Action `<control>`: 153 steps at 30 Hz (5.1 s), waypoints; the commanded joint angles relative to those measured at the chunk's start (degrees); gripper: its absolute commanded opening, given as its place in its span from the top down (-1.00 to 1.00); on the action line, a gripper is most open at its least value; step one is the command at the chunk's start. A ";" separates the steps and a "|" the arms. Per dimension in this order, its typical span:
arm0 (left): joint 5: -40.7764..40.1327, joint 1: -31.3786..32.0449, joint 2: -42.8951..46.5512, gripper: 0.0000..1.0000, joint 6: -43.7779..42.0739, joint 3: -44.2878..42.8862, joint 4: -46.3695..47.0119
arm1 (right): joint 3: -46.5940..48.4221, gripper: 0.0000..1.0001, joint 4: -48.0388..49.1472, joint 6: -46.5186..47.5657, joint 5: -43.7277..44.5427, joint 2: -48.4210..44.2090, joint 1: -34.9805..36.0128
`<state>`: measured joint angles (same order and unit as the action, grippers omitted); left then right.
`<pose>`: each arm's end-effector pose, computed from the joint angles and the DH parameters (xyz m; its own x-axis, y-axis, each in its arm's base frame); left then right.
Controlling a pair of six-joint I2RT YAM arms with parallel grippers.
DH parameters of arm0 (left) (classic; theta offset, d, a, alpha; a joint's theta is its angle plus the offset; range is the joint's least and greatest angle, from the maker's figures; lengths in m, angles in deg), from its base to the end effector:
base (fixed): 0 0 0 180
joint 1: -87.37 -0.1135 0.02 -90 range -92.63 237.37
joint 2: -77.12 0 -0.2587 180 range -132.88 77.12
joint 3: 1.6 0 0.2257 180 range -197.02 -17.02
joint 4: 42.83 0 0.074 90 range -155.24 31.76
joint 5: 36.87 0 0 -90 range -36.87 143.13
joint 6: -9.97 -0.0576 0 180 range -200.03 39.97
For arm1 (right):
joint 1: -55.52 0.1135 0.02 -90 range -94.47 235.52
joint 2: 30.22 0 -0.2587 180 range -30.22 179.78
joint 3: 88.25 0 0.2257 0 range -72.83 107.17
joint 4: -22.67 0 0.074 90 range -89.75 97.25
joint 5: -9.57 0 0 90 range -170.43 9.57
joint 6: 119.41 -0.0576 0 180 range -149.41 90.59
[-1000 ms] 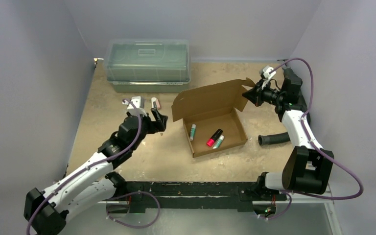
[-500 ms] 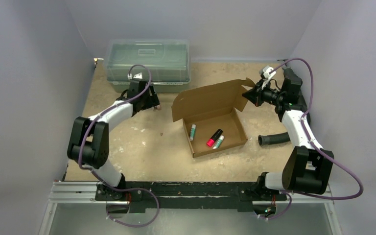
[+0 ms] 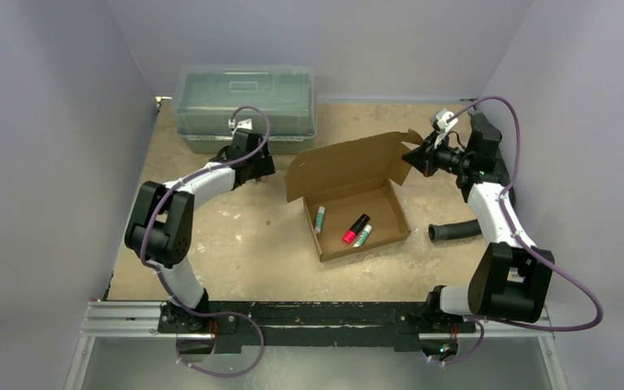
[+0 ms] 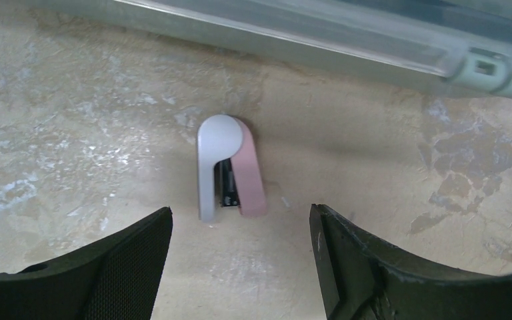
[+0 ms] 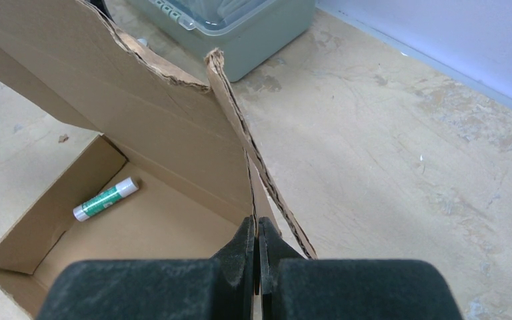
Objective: Fold the paper box
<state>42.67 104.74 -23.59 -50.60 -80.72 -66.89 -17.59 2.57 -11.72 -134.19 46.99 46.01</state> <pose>0.3555 -0.1003 0.1912 -0.6791 -0.2938 -0.6726 -0.1851 0.9553 -0.2304 0.2873 -0.0010 0.2916 -0.2351 -0.1428 -0.9614 -0.7187 0.6915 0.0731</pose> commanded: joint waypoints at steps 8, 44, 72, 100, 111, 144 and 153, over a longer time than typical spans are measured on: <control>-14.18 3.29 -4.85 -0.46 3.62 0.42 5.29 | 0.66 1.00 -0.06 0.15 -2.40 -1.69 -0.25; -16.40 5.13 -2.03 0.74 2.91 3.73 4.65 | 0.59 1.00 -0.06 0.06 -2.50 -2.10 -0.24; 26.32 24.84 59.28 0.99 10.28 36.31 9.77 | 0.13 1.00 0.73 -0.55 -2.45 -2.95 -0.32; -20.39 51.19 0.06 -0.15 -13.35 -5.21 -1.78 | 0.13 1.00 0.56 -0.29 -2.84 -2.98 -0.29; -11.73 51.04 23.60 -0.18 -7.73 6.13 2.87 | 0.22 1.00 0.14 0.38 -2.65 -2.85 -0.33; -6.58 28.22 43.12 0.01 -4.25 39.82 35.22 | -0.66 1.00 1.17 -0.03 -4.56 -2.81 -0.33; -0.70 23.90 37.92 0.03 -10.24 38.20 39.49 | -0.66 1.00 1.26 -0.12 -4.34 -2.24 -0.33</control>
<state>37.18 130.42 16.02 -56.26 -41.16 -32.90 -18.03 2.15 -11.00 -136.92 45.15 45.96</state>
